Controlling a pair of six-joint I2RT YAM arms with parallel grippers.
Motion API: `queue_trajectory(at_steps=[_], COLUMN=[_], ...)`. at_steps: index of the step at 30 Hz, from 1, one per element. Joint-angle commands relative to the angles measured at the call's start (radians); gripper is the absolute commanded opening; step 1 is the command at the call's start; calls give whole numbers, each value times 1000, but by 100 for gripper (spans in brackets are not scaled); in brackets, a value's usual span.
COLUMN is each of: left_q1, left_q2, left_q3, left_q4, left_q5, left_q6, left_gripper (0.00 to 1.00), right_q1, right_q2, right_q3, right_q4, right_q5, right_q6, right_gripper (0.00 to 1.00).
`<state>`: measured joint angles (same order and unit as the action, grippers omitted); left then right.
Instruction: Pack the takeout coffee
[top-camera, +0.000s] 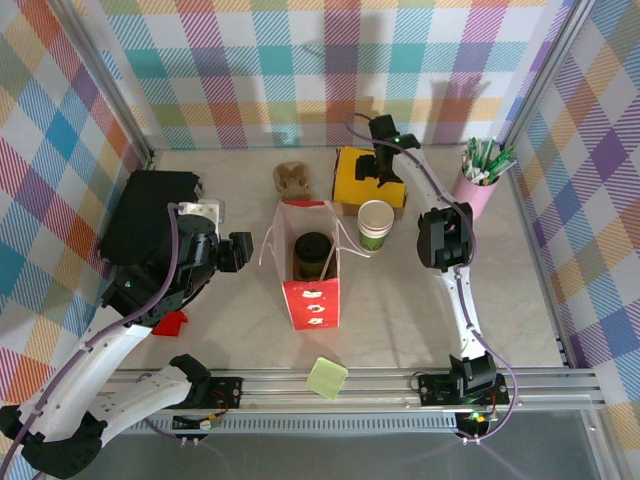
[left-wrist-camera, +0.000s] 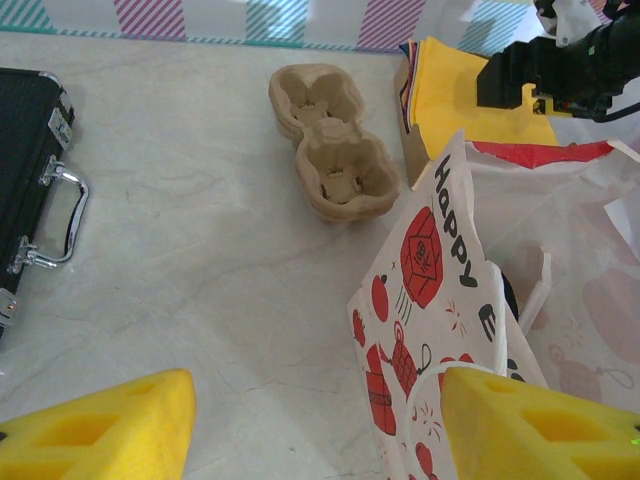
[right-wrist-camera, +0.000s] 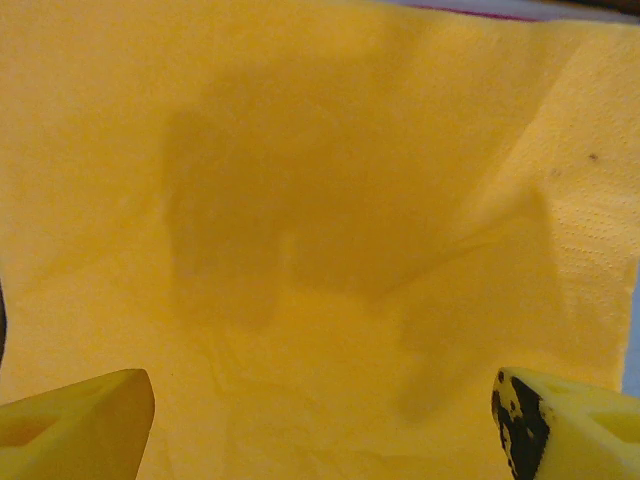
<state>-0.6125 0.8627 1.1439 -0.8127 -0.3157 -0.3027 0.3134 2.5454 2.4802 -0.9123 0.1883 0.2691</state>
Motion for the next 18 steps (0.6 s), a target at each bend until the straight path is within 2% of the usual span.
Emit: queue_trajectory(at_steps=[1,13,18], left_q1=[8,8,8], left_q2=[-1,-6,-15], left_q3=[33,40,40], left_q4=[-22,-35,-41], left_q5=[0,0,-2], left_q6=[-18,-28,-32], left_gripper=[66,66,66], right_q1=[2,1,-3], right_q2=[27,74,79], right_q3=[-10,-10,-7], right_q4=[8,-5,-5], right_q5=[-19,-19,-35], right_q6=[-13,7,7], right_gripper=[88,81,69])
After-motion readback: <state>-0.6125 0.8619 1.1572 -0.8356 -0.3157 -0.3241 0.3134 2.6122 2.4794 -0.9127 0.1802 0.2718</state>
